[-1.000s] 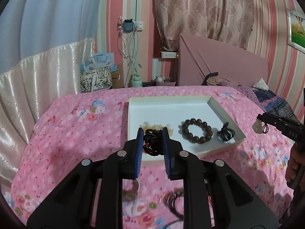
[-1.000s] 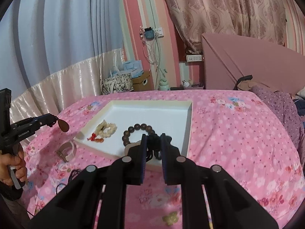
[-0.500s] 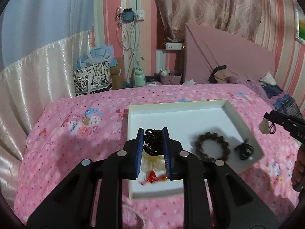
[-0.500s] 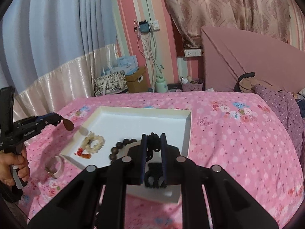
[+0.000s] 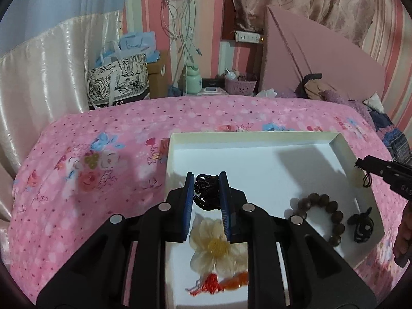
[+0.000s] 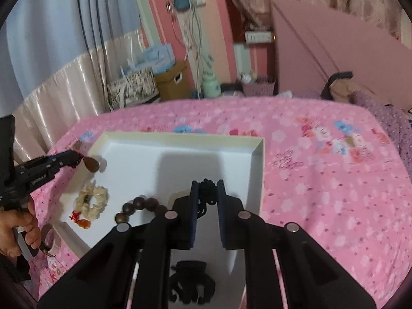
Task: Organize jewelry
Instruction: 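Carry the black cord bracelet into the tray and release it, then withdraw both open grippers from the tray toward the bedspread jewelry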
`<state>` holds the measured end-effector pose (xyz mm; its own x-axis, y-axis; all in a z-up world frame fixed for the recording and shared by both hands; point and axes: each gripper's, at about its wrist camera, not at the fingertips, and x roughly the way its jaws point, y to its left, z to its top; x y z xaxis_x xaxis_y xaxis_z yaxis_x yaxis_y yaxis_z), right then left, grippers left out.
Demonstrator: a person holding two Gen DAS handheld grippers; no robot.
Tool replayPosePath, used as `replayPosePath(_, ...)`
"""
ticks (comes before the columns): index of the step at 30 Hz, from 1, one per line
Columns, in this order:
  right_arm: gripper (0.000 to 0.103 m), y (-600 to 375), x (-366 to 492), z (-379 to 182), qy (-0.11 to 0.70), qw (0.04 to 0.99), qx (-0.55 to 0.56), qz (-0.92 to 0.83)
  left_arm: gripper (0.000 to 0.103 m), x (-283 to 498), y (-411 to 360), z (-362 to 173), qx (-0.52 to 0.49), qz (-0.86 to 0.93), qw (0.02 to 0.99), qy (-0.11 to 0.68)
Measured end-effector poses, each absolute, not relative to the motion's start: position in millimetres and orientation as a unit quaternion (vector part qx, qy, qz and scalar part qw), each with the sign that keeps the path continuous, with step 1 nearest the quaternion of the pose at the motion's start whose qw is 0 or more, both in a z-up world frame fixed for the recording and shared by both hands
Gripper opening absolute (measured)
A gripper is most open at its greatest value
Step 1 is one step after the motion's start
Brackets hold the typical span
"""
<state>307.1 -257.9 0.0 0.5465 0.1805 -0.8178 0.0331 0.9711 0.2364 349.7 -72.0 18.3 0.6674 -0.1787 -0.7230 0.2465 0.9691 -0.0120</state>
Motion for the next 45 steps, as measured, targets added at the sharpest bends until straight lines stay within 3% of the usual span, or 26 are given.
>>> replayPosePath(11, 0.014, -259, 323, -35, 0.518, 0.848, 0.109, 0.019, 0.018, 366, -84, -1, 0.068, -0.102, 0.899, 0.421)
replayPosePath(25, 0.017, -256, 321, -39, 0.526, 0.846, 0.087, -0.009, 0.021, 375, -77, -28, 0.082, -0.074, 0.883, 0.456)
replayPosePath(30, 0.018, -255, 318, -35, 0.523, 0.848, 0.085, -0.015, 0.032, 373, -83, -28, 0.097, -0.075, 0.881, 0.457)
replayPosePath(31, 0.018, -256, 317, -34, 0.522, 0.849, 0.087, -0.016, 0.039, 371, -84, -27, 0.095, -0.078, 0.881, 0.457)
replayPosePath(32, 0.019, -257, 316, -32, 0.520, 0.849, 0.089, -0.017, 0.058, 369, -84, -26, 0.091, -0.081, 0.882, 0.456)
replayPosePath(34, 0.031, -257, 311, -26, 0.512, 0.854, 0.087, -0.021, 0.077, 361, -85, -16, 0.082, -0.090, 0.893, 0.433)
replayPosePath(45, 0.034, -266, 265, 32, 0.449, 0.889, 0.083, -0.023, 0.084, 310, -72, 33, 0.062, -0.075, 0.924, 0.370)
